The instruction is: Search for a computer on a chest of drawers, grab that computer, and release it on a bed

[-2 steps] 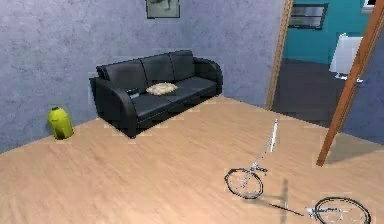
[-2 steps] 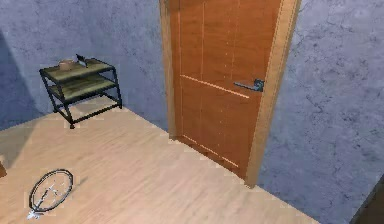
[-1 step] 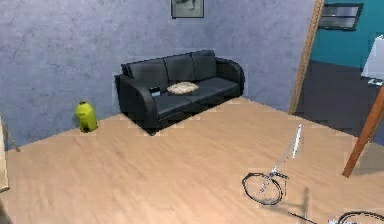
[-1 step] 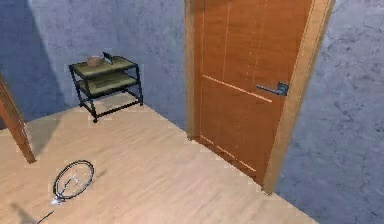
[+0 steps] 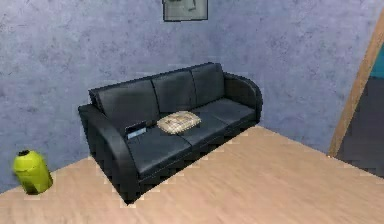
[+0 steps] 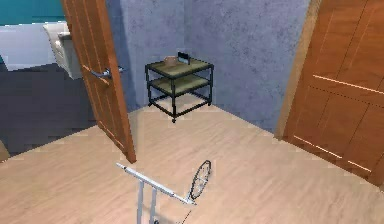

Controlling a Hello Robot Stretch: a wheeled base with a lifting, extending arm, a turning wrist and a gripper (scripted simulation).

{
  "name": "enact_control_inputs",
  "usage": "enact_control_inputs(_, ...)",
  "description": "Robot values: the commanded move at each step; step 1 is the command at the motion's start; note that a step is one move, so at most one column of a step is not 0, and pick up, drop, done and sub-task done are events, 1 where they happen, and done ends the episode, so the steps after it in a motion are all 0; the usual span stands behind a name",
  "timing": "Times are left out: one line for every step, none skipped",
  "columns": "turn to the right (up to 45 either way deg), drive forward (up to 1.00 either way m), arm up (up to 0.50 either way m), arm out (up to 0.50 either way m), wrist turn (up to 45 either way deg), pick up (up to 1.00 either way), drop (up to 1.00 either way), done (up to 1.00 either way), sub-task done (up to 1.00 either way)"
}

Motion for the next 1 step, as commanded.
enact_control_inputs(-9.0,0.00,0.00,0.00,0.0,0.00,0.00,0.00,0.00)
